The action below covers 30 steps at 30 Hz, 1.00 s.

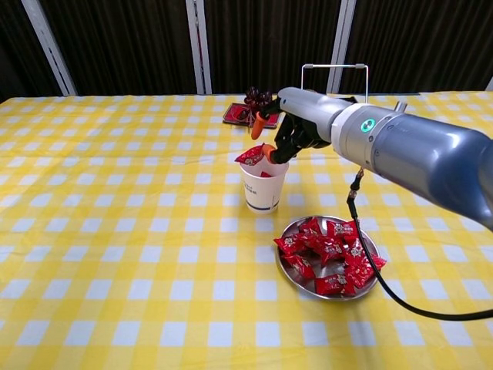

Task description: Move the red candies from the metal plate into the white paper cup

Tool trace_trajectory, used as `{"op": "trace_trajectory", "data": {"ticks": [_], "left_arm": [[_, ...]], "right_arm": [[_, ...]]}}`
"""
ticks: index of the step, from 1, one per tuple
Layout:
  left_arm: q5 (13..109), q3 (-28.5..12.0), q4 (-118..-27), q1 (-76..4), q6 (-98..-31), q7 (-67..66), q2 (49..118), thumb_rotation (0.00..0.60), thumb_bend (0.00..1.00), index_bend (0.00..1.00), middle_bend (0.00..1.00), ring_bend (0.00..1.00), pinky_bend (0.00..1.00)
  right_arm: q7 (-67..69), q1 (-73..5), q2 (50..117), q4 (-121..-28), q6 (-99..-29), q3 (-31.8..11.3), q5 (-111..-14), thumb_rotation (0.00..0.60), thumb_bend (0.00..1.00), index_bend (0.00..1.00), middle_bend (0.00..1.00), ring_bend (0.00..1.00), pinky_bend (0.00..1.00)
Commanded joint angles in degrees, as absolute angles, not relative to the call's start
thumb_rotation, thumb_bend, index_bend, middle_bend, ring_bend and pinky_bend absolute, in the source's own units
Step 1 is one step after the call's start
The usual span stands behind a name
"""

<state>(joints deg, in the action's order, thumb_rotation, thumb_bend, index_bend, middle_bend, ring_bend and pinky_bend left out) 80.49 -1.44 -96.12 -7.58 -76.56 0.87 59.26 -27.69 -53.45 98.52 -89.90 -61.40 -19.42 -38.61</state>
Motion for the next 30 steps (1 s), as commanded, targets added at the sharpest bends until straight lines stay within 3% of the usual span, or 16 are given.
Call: {"op": "trace_trajectory", "data": {"ticks": [1, 11, 18, 30], "left_arm": [[80.5, -1.4, -96.1, -7.6, -76.5, 0.9, 59.3, 0.600, 0.00, 0.00, 0.00, 0.00, 0.00], [80.7, -1.5, -96.0, -7.5, -77.0, 0.8, 59.4, 0.600, 0.00, 0.00, 0.00, 0.00, 0.00], [80.8, -1.7, -95.6, -7.4, -77.5, 0.8, 59.6, 0.600, 0.00, 0.00, 0.00, 0.00, 0.00], [80.3, -2.0, -95.4, -7.2, -78.1, 0.6, 59.8, 0.600, 0.00, 0.00, 0.00, 0.00, 0.00]], "right_arm": [[-28.0, -53.4, 98.3, -90.5, -61.8, -19.5, -38.6, 0.600, 0.58, 0.32, 0.83, 0.96, 0.98], [-29.1, -52.7, 96.6, -92.2, -63.7, -19.4, -38.5, 0.600, 0.58, 0.31, 0.83, 0.96, 0.98], [-30.6, -50.8, 94.3, -98.6, -66.6, -17.2, -40.7, 0.600, 0.58, 0.31, 0.83, 0.96, 0.98], [-36.4, -47.4, 91.8, -111.3, -72.2, -10.0, -43.7, 0.600, 0.41, 0.26, 0.83, 0.95, 0.98]]}}
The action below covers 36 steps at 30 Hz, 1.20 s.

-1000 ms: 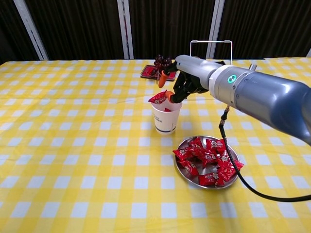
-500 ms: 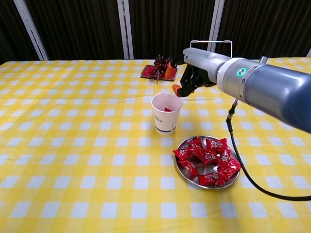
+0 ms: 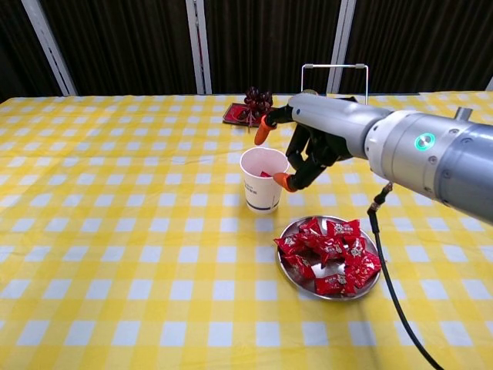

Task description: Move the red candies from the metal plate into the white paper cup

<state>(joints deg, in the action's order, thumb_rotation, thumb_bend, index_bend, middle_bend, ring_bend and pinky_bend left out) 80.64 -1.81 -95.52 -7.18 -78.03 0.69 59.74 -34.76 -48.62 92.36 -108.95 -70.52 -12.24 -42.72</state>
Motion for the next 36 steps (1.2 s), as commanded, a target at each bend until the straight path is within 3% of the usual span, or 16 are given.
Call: {"op": "trace_trajectory", "data": {"ticks": [1, 6, 16, 36], "left_arm": [[80.1, -2.1, -95.3, -7.1, -78.1, 0.5, 59.8, 0.600, 0.01, 0.00, 0.00, 0.00, 0.00], [79.7, -2.2, -95.5, -7.0, -78.3, -0.4, 59.9, 0.600, 0.01, 0.00, 0.00, 0.00, 0.00], [78.6, -2.4, -95.8, -6.8, -78.4, -2.0, 60.1, 0.600, 0.01, 0.00, 0.00, 0.00, 0.00], [79.2, -2.5, -95.7, -6.2, -79.7, -1.3, 60.4, 0.600, 0.01, 0.00, 0.00, 0.00, 0.00]], "right_arm": [[-36.8, -47.1, 91.9, -111.8, -72.8, -9.3, -44.0, 0.600, 0.41, 0.26, 0.83, 0.95, 0.98], [-37.4, -45.3, 93.2, -112.3, -75.5, -7.1, -46.3, 0.600, 0.40, 0.36, 0.83, 0.95, 0.98], [-35.9, -42.6, 97.2, -106.9, -75.9, -4.9, -48.5, 0.600, 0.35, 0.37, 0.83, 0.95, 0.98], [-29.7, -39.3, 101.0, -95.9, -70.0, -6.0, -48.4, 0.600, 0.35, 0.41, 0.83, 0.95, 0.98]]}}
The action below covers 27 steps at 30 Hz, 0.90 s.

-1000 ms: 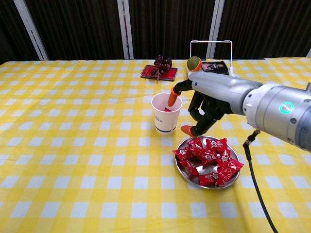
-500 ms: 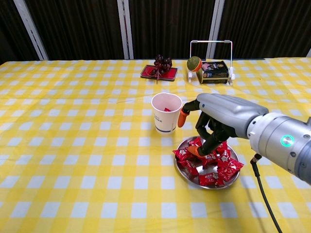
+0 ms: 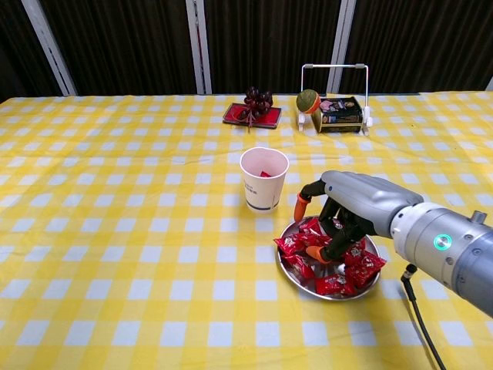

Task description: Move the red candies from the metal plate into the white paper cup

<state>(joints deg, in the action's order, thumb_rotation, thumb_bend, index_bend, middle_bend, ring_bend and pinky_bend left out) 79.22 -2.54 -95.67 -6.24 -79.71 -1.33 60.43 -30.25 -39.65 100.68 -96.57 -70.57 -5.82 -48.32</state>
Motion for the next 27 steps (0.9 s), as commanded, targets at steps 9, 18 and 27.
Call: {"op": "trace_trajectory", "data": {"ticks": [9, 18, 27], "left_arm": [[79.2, -2.6, -95.7, -6.2, -79.6, -1.4, 60.4, 0.600, 0.01, 0.00, 0.00, 0.00, 0.00], [79.5, -2.5, -95.7, -6.2, -79.7, -1.5, 60.5, 0.600, 0.01, 0.00, 0.00, 0.00, 0.00], [79.6, -2.6, -95.6, -6.1, -79.9, -1.5, 60.6, 0.600, 0.01, 0.00, 0.00, 0.00, 0.00]], "right_arm": [[-29.0, -38.4, 101.4, -93.8, -68.4, -6.4, -48.6, 0.600, 0.35, 0.48, 0.83, 0.95, 0.98], [-28.3, -37.2, 101.0, -93.2, -67.3, -6.7, -48.5, 0.600, 0.49, 0.60, 0.83, 0.95, 0.98], [-28.4, -36.7, 98.7, -97.2, -68.2, -8.1, -50.8, 0.600, 0.51, 0.60, 0.83, 0.95, 0.98]]}}
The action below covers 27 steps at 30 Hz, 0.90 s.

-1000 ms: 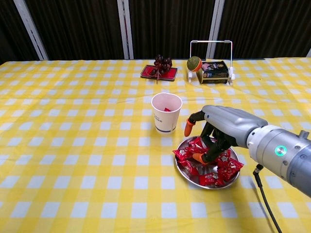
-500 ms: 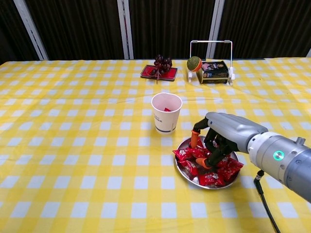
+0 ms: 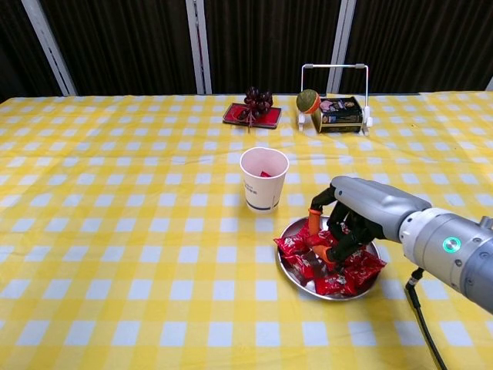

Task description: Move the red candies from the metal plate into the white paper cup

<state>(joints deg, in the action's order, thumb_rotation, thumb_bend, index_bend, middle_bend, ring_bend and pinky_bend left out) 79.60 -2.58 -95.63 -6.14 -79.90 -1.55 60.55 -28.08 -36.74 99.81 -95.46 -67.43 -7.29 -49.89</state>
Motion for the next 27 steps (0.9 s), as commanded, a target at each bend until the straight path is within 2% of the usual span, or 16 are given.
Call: {"op": "trace_trajectory", "data": {"ticks": [1, 8, 12, 19, 27], "left_arm": [[79.7, -2.6, -95.6, -6.1, -79.9, -1.5, 60.6, 0.600, 0.01, 0.00, 0.00, 0.00, 0.00], [79.8, -2.5, -95.7, -6.2, -79.6, -1.3, 60.5, 0.600, 0.01, 0.00, 0.00, 0.00, 0.00], [79.7, -2.5, -95.7, -6.3, -79.5, -1.3, 60.4, 0.600, 0.01, 0.00, 0.00, 0.00, 0.00], [79.1, -2.6, -95.9, -6.5, -78.6, -1.0, 60.2, 0.600, 0.01, 0.00, 0.00, 0.00, 0.00], [78.7, -2.5, -96.1, -6.8, -77.6, -0.5, 59.8, 0.600, 0.01, 0.00, 0.00, 0.00, 0.00]], "right_arm": [[-28.5, -36.7, 98.3, -97.9, -68.4, -8.4, -51.0, 0.600, 0.51, 0.60, 0.83, 0.95, 0.98], [-30.5, -37.7, 93.9, -104.9, -70.2, -12.7, -52.2, 0.600, 0.51, 0.60, 0.83, 0.95, 0.98], [-31.9, -39.1, 93.1, -105.7, -70.1, -15.2, -50.9, 0.600, 0.51, 0.60, 0.83, 0.95, 0.98], [-32.8, -42.7, 94.4, -103.2, -67.8, -19.2, -46.9, 0.600, 0.51, 0.60, 0.83, 0.95, 0.98], [-33.0, -46.3, 97.6, -97.3, -65.0, -20.8, -43.0, 0.600, 0.51, 0.60, 0.83, 0.95, 0.98]]}}
